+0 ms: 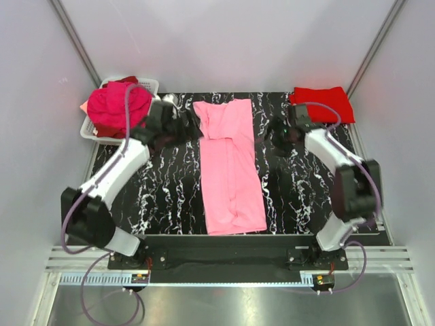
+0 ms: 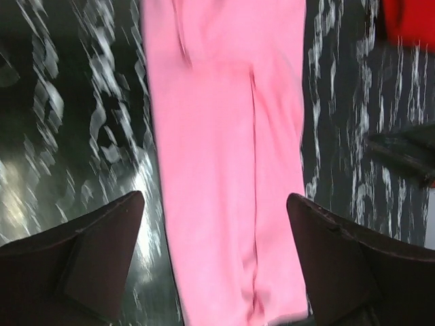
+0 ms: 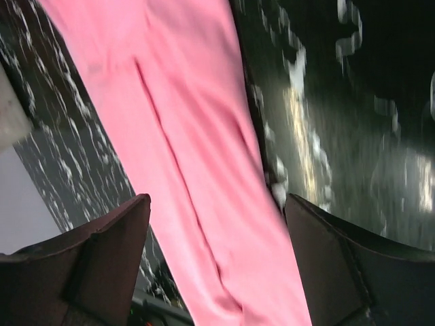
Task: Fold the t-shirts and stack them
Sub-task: Fold the tshirt
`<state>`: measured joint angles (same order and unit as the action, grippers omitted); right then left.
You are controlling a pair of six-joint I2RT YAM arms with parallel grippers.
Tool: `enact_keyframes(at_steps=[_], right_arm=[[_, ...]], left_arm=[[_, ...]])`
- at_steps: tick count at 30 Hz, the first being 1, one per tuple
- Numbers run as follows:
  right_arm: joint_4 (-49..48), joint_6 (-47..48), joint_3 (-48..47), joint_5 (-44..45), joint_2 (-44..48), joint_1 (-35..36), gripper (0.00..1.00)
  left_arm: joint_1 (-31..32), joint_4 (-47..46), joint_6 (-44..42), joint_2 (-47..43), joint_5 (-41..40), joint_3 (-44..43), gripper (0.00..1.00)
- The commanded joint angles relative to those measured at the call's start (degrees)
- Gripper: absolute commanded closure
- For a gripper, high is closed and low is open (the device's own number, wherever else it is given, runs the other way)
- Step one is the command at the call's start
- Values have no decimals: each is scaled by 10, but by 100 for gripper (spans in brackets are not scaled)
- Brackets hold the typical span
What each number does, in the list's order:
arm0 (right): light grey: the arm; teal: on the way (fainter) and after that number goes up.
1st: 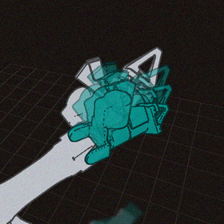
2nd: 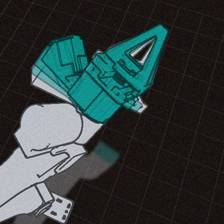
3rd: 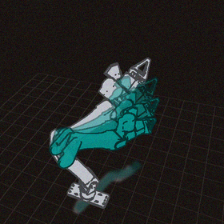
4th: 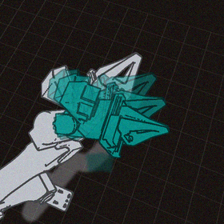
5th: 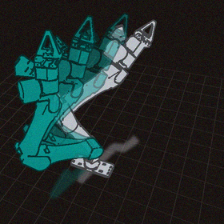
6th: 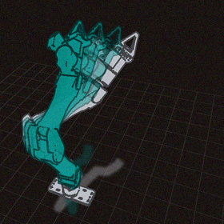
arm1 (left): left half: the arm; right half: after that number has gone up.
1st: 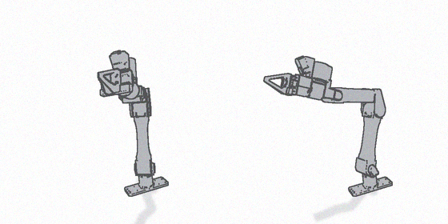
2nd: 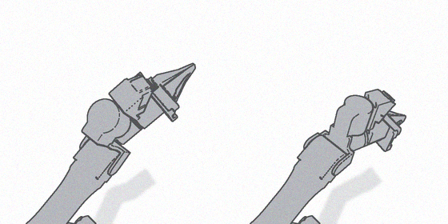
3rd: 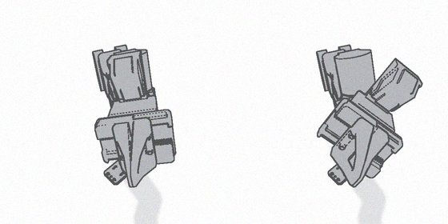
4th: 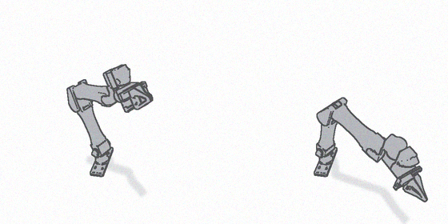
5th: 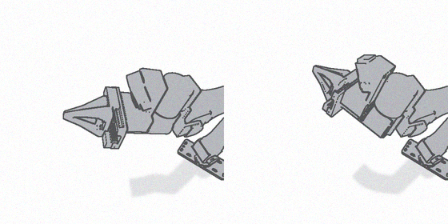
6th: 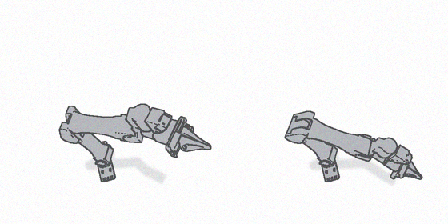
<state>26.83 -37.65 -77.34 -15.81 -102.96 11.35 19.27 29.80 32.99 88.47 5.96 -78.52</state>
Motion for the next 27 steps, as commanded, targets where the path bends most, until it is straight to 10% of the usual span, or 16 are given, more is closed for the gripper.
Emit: enact_keyframes(at_steps=[1, 11, 27], right_arm=[[-2, -44, 137, 27, 130, 45, 13], [26, -127, 439, 51, 369, 162, 23], [66, -117, 485, 55, 379, 209, 43]], left_arm=[[87, -18, 67, -75, -18, 147, 9], [335, -33, 268, -228, -153, 397, 12], [452, -76, 393, -286, -198, 523, 16]])
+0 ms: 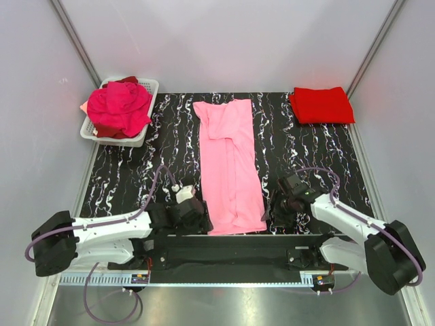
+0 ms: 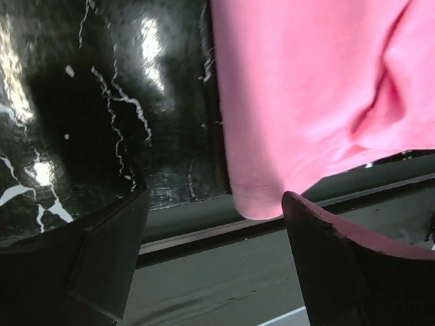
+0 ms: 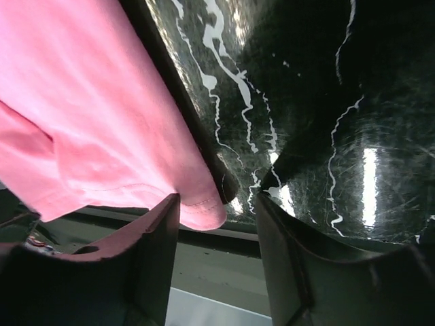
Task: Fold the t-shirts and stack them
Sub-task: Fold the tshirt
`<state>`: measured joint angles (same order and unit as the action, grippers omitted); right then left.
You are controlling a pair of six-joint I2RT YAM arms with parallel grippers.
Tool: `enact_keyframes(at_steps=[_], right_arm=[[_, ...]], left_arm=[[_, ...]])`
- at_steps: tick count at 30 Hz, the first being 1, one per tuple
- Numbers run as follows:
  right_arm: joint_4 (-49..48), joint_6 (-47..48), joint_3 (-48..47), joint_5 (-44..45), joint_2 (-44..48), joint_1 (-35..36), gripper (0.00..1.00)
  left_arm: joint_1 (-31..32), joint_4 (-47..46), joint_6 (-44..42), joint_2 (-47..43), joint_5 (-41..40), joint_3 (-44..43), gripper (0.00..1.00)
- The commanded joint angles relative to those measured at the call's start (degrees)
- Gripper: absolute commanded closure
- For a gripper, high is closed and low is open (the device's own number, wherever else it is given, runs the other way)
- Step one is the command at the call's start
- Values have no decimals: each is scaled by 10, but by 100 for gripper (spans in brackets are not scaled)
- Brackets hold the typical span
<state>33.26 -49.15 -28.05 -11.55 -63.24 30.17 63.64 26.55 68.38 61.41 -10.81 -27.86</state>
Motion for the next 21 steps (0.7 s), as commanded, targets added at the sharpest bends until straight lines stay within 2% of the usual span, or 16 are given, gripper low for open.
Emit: enact_keyframes(at_steps=[1, 4, 8, 12, 15, 16, 18, 21], right_arm=[[2, -5, -13, 18, -23, 30, 46], [1, -11, -22, 32, -48, 52, 51], [-3, -12, -31, 37, -75, 78, 53], [-17, -20, -21, 43, -80, 83, 67], [-30, -21, -13, 43, -83, 84, 74], [-34, -20, -13, 43, -91, 83, 80], [-28, -17, -18, 45, -93, 84, 85], [-30, -13, -14, 45, -82, 84, 93]], left_arm=[[9, -47, 40, -16, -31, 18, 16], [13, -60, 40, -2, -30, 18, 18], [23, -81, 53, 20, -26, 22, 19], [33, -93, 61, 42, -20, 24, 26], [35, -101, 61, 54, -22, 23, 38], [35, -100, 61, 57, -24, 20, 48], [35, -102, 59, 64, -25, 17, 54], [36, -100, 55, 72, -34, 11, 70]])
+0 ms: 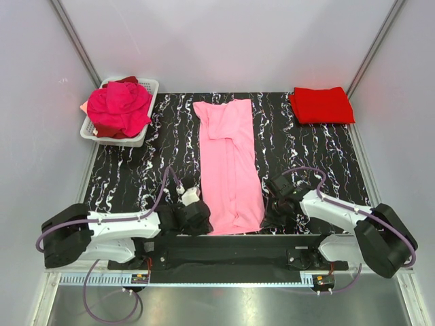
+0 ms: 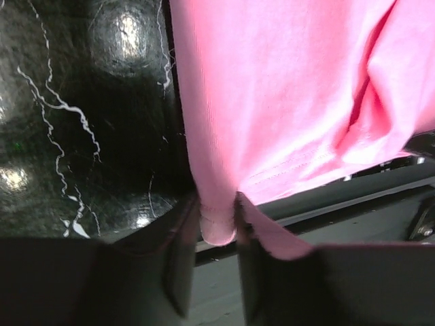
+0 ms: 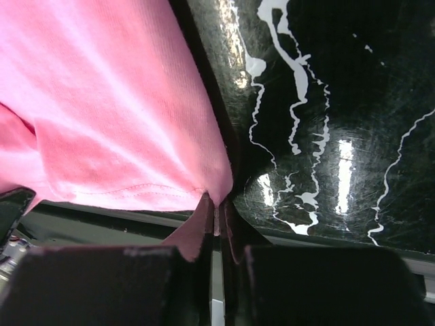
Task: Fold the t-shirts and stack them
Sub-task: Fold the tshirt
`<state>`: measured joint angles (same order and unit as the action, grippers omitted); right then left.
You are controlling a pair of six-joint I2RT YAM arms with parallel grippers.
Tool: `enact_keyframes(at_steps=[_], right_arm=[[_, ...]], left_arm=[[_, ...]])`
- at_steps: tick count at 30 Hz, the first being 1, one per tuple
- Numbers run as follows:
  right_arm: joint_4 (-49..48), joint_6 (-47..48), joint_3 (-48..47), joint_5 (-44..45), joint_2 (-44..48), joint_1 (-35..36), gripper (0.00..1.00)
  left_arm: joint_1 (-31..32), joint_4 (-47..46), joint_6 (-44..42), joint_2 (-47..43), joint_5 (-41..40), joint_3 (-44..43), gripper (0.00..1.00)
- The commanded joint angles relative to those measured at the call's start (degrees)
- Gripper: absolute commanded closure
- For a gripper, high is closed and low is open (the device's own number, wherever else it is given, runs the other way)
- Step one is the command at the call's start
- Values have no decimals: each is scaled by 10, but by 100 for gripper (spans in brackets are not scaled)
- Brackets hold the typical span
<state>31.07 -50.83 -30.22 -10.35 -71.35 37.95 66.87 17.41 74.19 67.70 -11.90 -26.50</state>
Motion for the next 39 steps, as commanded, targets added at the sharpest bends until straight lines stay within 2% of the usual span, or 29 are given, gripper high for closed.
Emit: enact_keyframes(at_steps=[1, 5, 17, 21, 22, 25, 28, 32, 39], right_arm=[[-8, 4, 9, 32, 2, 6, 98], [8, -1, 16, 30, 38, 6, 100], [113, -55, 22, -23, 241, 24, 100], [154, -68, -25, -3, 268, 37, 100], [161, -64, -56, 5, 265, 37, 100], [181, -32, -137, 57, 227, 36, 100], [202, 11, -234, 110, 145, 36, 100], [217, 69, -351, 175, 20, 32, 100], [204, 158, -512, 162, -139, -53, 100]], left_arm=[[5, -8, -5, 10, -29, -5, 75], [11, 22, -15, 2, -44, -22, 100], [140, 190, 96, -52, -101, -101, 100], [146, 244, 86, -55, -118, -164, 100], [144, 274, 74, -56, -140, -180, 96], [121, 308, 18, -49, -170, -239, 92], [64, 305, -51, -40, -160, -274, 92], [-46, 275, -141, -22, -121, -310, 92], [-200, 235, -287, 70, -43, -398, 91]])
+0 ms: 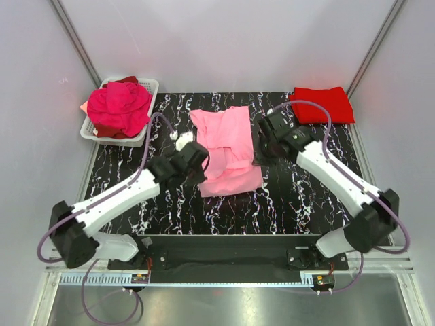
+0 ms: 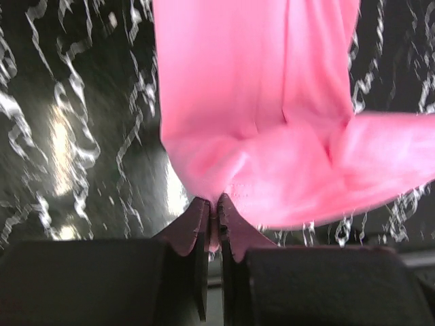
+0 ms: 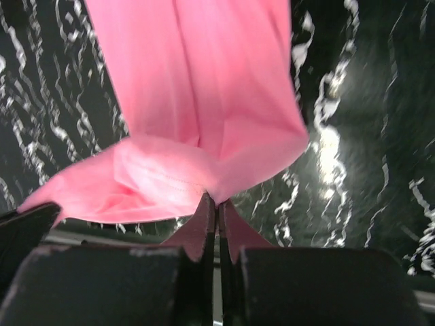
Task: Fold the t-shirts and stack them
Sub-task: Fold the tshirt
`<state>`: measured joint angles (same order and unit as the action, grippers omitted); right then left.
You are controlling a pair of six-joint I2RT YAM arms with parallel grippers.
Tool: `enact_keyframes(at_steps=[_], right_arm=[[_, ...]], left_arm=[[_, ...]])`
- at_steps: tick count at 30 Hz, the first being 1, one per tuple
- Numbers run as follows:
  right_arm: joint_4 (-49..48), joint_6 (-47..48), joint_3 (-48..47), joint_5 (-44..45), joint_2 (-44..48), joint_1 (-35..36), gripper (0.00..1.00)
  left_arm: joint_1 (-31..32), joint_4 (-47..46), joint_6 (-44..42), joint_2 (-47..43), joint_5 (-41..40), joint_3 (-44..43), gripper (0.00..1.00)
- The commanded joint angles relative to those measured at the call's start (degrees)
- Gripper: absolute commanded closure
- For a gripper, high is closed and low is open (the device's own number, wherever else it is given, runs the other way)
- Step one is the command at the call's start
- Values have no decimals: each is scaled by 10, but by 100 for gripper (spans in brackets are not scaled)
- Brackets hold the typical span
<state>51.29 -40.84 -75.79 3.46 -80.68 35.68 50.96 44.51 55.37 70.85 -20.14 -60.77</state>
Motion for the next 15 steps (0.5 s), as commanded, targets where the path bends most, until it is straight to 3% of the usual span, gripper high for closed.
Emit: enact_keyframes(at_steps=[1, 7, 15], right_arm=[[0, 73, -85, 18, -61, -40, 100], [-4, 119, -185, -7, -182, -86, 100], [-14, 146, -261, -32, -299, -115, 100]], left_arm=[[-53, -33, -121, 54, 43, -85, 91], [-126, -38, -175, 190, 94, -166, 92], [-183, -34, -208, 289, 126, -252, 94]])
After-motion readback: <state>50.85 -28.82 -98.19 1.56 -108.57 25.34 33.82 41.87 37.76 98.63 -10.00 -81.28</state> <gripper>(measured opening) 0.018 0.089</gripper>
